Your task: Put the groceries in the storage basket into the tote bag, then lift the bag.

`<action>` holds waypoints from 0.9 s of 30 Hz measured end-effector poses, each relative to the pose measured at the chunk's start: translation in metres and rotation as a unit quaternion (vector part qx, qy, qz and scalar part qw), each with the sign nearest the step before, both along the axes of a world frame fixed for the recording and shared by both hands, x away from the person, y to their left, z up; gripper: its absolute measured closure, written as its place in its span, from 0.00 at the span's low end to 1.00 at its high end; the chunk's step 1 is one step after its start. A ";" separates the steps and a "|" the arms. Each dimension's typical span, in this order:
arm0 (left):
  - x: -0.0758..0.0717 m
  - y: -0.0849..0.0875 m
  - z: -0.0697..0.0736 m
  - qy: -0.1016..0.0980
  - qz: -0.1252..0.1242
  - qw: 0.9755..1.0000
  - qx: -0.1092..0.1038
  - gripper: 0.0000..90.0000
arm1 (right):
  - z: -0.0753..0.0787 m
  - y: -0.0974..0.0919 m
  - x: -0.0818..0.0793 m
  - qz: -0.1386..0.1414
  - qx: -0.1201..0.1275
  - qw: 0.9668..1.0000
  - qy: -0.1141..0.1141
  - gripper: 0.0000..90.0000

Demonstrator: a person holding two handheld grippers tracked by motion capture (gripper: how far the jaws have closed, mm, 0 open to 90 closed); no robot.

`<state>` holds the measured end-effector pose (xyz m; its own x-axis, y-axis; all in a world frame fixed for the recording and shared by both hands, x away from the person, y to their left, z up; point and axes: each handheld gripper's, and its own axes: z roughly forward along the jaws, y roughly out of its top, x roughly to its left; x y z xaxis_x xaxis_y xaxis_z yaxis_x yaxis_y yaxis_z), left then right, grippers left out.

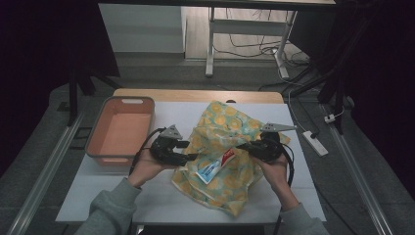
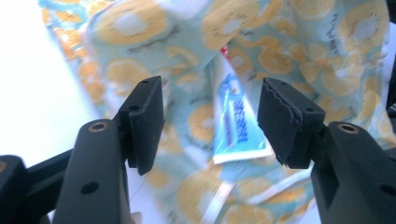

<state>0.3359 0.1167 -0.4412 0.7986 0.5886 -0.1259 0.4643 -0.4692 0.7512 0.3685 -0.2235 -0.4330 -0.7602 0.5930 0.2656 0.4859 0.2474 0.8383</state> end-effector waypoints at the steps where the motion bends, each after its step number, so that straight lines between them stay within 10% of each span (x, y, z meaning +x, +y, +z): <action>1: 0.001 0.006 0.000 0.000 0.005 1.000 0.001 0.45 | 0.000 -0.001 -0.001 0.001 -0.002 1.000 -0.001 0.99; 15: 0.016 0.039 -0.008 0.014 0.051 0.998 0.016 0.44 | -0.002 -0.014 -0.011 -0.004 -0.013 1.000 -0.009 0.99; 27: 0.040 -0.006 -0.018 0.023 0.060 0.998 0.021 0.39 | -0.002 -0.015 -0.009 -0.008 -0.017 1.000 -0.011 0.98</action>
<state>0.3760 0.1102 -0.4593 0.7165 0.6847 -0.1339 0.5526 -0.4399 0.7079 0.3599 -0.2381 -0.4352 -0.7560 0.6137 0.2276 0.4710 0.2686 0.8402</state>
